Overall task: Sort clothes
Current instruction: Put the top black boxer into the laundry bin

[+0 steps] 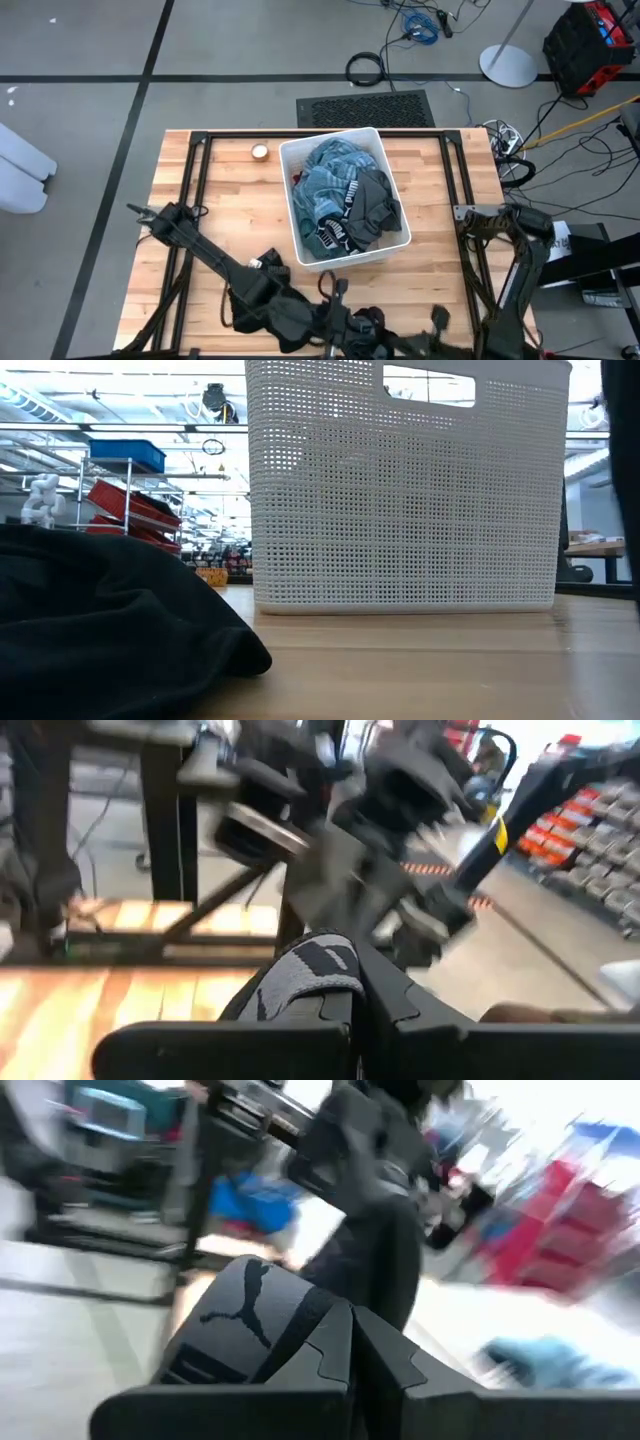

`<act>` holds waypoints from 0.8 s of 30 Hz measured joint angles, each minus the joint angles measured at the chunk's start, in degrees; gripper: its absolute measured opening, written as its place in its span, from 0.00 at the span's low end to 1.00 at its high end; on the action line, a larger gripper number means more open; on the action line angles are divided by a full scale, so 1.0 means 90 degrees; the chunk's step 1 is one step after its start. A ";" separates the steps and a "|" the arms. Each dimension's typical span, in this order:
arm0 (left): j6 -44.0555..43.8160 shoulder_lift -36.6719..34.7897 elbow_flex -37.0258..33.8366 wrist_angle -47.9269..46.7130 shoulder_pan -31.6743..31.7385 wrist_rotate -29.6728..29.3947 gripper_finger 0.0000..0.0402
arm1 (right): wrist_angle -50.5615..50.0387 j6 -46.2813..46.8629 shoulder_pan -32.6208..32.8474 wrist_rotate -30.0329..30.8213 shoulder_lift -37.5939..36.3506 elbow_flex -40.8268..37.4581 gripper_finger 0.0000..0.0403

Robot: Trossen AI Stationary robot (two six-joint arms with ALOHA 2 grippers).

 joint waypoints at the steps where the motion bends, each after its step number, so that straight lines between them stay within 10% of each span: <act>1: -0.0067 0.0089 0.0000 -0.0035 -0.0031 -0.0075 0.00 | -0.0769 0.1070 -0.0055 -0.0370 -0.0158 -0.0096 0.00; 4: -0.0369 0.0375 0.0000 -0.0241 -0.0055 -0.0103 0.00 | -0.2771 0.3808 -0.0243 -0.1211 -0.0362 -0.0306 0.00; 9: -0.0476 0.0821 0.0000 -0.0594 0.0001 -0.0706 0.00 | -0.3736 0.5357 -0.0370 -0.1882 -0.0334 -0.0736 0.00; 24: -0.1770 0.1676 0.0002 -0.1429 0.0617 -0.0003 0.00 | -0.0388 0.4875 -0.0652 -0.3797 -0.0317 -0.2968 0.00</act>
